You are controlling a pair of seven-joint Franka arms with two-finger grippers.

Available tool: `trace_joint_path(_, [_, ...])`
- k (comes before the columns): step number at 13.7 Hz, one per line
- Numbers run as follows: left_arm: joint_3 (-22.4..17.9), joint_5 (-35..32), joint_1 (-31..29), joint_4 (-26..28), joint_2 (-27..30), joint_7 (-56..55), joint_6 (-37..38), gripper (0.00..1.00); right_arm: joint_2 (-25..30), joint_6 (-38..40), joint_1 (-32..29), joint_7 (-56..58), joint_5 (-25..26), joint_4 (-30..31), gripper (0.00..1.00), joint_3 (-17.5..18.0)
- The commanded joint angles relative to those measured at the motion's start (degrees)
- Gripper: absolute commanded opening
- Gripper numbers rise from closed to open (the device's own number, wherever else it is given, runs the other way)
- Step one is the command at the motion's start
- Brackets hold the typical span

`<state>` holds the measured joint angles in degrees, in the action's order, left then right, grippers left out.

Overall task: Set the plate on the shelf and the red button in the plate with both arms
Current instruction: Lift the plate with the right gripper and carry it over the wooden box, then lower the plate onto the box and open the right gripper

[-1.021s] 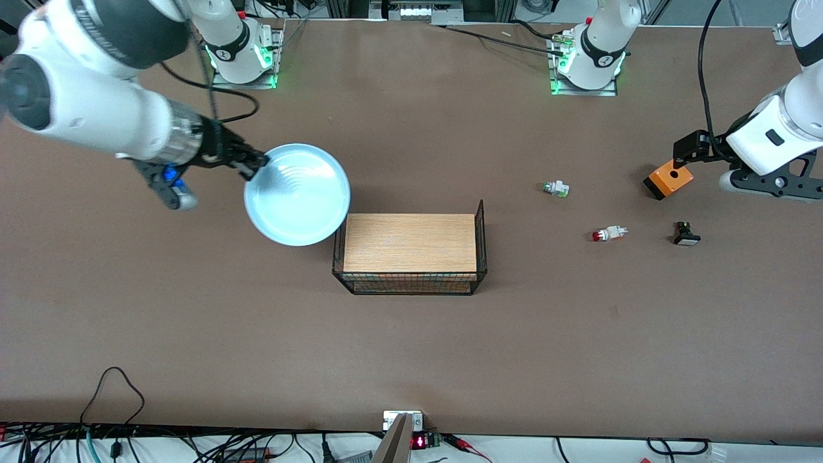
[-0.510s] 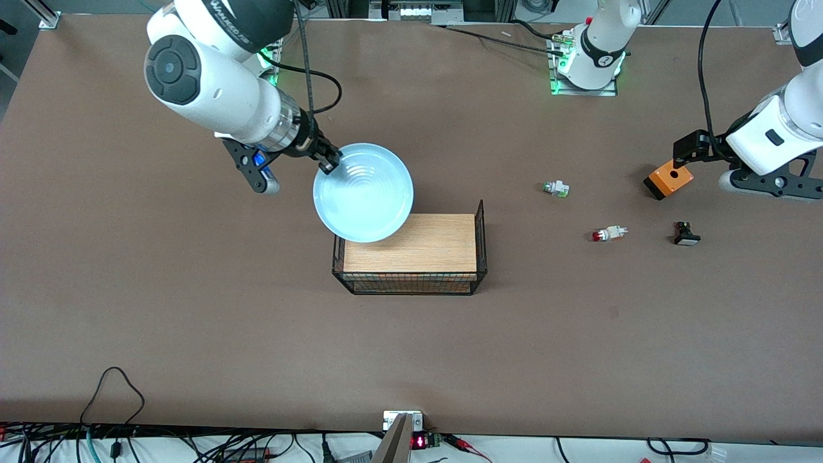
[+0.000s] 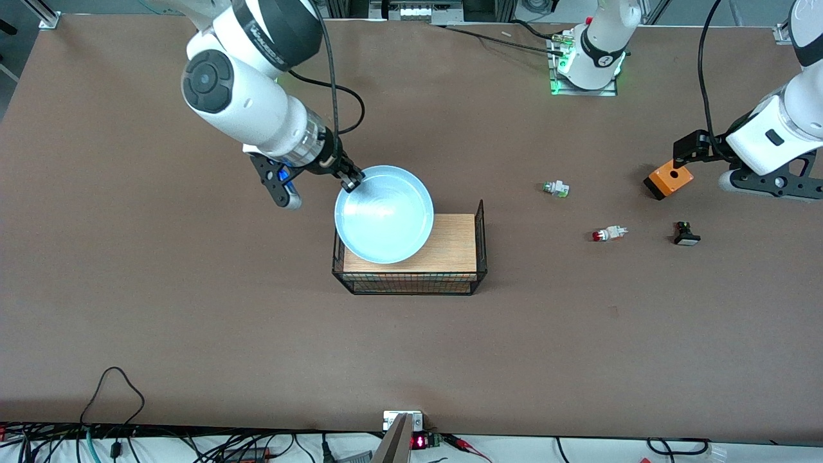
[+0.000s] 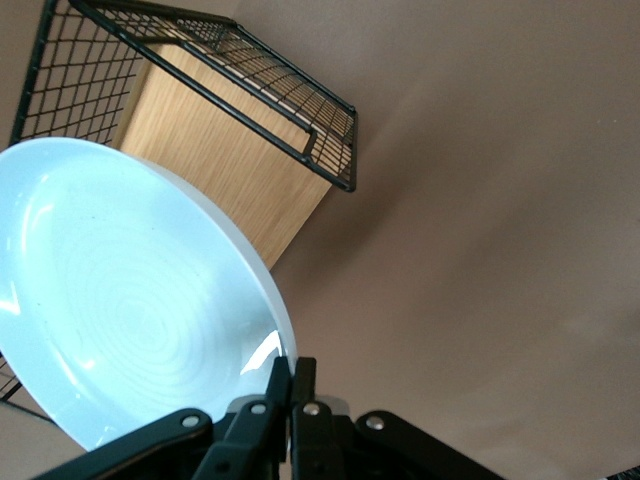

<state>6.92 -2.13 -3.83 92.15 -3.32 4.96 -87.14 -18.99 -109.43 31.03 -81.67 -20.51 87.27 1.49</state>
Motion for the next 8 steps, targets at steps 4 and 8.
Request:
trace_joint_path(4, [0.0,-1.0,0.1,0.3,0.6,0.2,0.1,1.00,-4.6,-3.4,2.9,-1.2,-0.5,-1.6,0.00,-0.8])
trace_joint_path(8, [0.0,-1.0,0.1,0.3,0.7,0.2,0.1,1.00,-6.3,-6.5,3.6,-0.9,-0.3,-1.2,0.00,-0.9])
